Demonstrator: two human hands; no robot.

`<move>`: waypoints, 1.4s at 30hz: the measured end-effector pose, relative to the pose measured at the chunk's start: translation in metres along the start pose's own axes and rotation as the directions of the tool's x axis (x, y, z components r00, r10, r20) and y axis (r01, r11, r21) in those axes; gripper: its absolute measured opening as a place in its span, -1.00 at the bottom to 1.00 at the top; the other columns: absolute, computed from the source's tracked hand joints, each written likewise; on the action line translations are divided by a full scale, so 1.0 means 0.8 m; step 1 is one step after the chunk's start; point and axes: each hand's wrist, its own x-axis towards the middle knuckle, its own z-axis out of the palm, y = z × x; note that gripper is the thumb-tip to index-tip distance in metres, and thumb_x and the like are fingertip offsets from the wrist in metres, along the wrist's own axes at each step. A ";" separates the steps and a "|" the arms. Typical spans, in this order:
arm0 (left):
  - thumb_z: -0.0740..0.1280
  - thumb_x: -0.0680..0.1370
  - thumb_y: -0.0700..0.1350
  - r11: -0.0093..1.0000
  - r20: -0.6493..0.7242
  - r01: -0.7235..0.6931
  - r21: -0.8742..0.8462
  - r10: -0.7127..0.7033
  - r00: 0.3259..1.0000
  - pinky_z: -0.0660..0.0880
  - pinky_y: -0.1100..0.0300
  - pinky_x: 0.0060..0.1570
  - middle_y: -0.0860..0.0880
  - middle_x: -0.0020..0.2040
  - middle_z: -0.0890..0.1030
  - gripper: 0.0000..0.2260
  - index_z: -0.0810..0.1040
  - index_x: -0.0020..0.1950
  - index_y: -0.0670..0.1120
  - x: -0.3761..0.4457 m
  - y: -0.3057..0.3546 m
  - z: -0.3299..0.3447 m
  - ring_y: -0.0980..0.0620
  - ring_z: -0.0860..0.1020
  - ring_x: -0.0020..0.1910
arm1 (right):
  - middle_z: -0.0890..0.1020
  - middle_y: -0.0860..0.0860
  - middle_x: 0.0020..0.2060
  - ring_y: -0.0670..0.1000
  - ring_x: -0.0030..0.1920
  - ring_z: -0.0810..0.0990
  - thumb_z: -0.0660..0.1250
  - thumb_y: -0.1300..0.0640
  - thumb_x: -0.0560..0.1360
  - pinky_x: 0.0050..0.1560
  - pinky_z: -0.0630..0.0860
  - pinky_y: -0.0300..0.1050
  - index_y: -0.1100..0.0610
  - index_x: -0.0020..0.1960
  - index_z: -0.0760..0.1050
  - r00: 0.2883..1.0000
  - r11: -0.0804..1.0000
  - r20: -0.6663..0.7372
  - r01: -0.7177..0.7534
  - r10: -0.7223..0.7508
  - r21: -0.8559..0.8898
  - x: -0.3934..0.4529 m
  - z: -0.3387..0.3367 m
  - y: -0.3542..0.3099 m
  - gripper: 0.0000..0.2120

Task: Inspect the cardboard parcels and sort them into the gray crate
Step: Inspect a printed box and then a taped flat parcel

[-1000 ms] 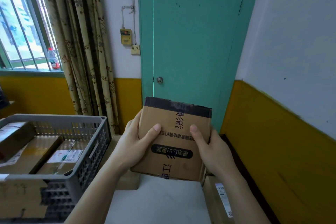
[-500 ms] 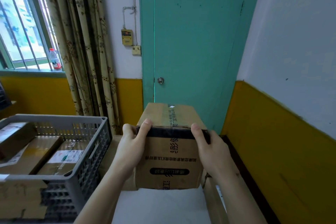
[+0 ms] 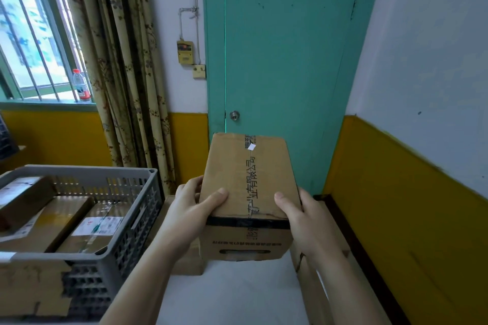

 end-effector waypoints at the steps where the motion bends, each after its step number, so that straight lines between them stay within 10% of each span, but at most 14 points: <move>1: 0.47 0.54 0.13 1.000 0.006 -0.006 0.004 0.006 1.000 0.59 0.33 -0.26 0.04 0.33 0.48 -0.40 0.35 0.52 0.07 -0.001 -0.003 0.000 0.04 0.59 0.17 | 0.66 -0.32 0.02 -0.27 0.04 0.59 0.34 -0.10 0.61 -0.08 0.48 -0.33 -0.23 0.20 0.52 1.000 1.000 0.002 -0.002 0.002 0.000 0.000 -0.002 0.001 -0.82; 8: 0.47 0.33 0.36 1.000 -0.100 0.004 -0.029 -0.007 0.995 0.58 0.23 -0.28 -0.03 0.07 0.66 -0.42 0.48 0.12 -0.01 0.007 0.004 0.003 0.03 0.69 -0.02 | 0.66 -0.14 0.07 -0.08 0.06 0.64 0.45 -0.04 0.54 -0.06 0.62 -0.15 -0.11 0.21 0.48 0.998 0.992 -0.001 -0.057 0.057 0.110 0.015 -0.012 -0.005 -0.71; 14: 0.40 0.46 0.34 0.961 -0.081 -0.091 0.262 0.116 0.990 0.47 0.36 -0.23 0.02 0.21 0.48 -0.27 0.40 0.53 0.01 0.013 -0.002 0.005 0.14 0.55 0.02 | 0.66 -0.06 0.12 -0.03 0.13 0.62 0.39 -0.21 0.53 0.16 0.61 -0.02 -0.06 0.27 0.59 1.000 0.999 -0.016 -0.008 0.008 -0.037 0.010 -0.009 0.007 -0.62; 26: 0.42 0.33 0.37 0.982 -0.075 -0.056 0.181 0.070 0.995 0.50 0.40 -0.46 0.16 0.07 0.57 -0.45 0.36 0.11 0.07 0.013 0.004 0.008 0.19 0.60 -0.09 | 0.48 -0.33 -0.11 -0.32 -0.13 0.49 0.43 -0.31 0.42 -0.25 0.40 -0.38 -0.18 0.01 0.33 0.994 0.995 -0.107 0.016 -0.027 -0.097 0.014 -0.008 0.011 -0.63; 32: 0.45 0.44 0.30 0.984 0.057 -0.100 0.150 0.093 0.994 0.50 0.30 -0.15 0.11 0.37 0.43 -0.11 0.09 0.66 0.16 0.018 -0.004 0.001 0.07 0.54 0.20 | 0.60 -0.37 0.01 -0.39 -0.05 0.57 0.35 -0.32 0.48 -0.23 0.49 -0.48 -0.27 0.25 0.46 0.997 0.992 -0.007 0.075 -0.076 -0.106 0.006 -0.012 0.018 -0.62; 39: 0.33 0.39 0.37 0.971 -0.034 -0.155 0.183 0.164 0.986 0.57 0.03 0.19 0.03 0.38 0.51 -0.19 0.29 0.56 0.05 0.007 -0.005 0.015 0.02 0.54 0.27 | 0.62 -0.40 -0.10 -0.44 -0.06 0.59 0.41 -0.28 0.47 -0.20 0.53 -0.47 -0.27 0.16 0.50 0.993 0.980 -0.008 0.118 -0.120 -0.162 0.014 -0.019 0.011 -0.70; 42: 0.33 0.37 0.40 0.986 -0.003 -0.131 0.105 0.132 0.991 0.59 0.30 -0.11 0.09 0.25 0.58 -0.36 0.39 0.35 0.12 0.002 0.002 0.010 0.16 0.63 0.09 | 0.67 -0.30 -0.04 -0.41 -0.06 0.61 0.34 -0.37 0.42 -0.16 0.55 -0.40 -0.19 0.14 0.53 0.997 0.995 -0.021 0.072 -0.073 -0.066 0.008 -0.021 0.009 -0.61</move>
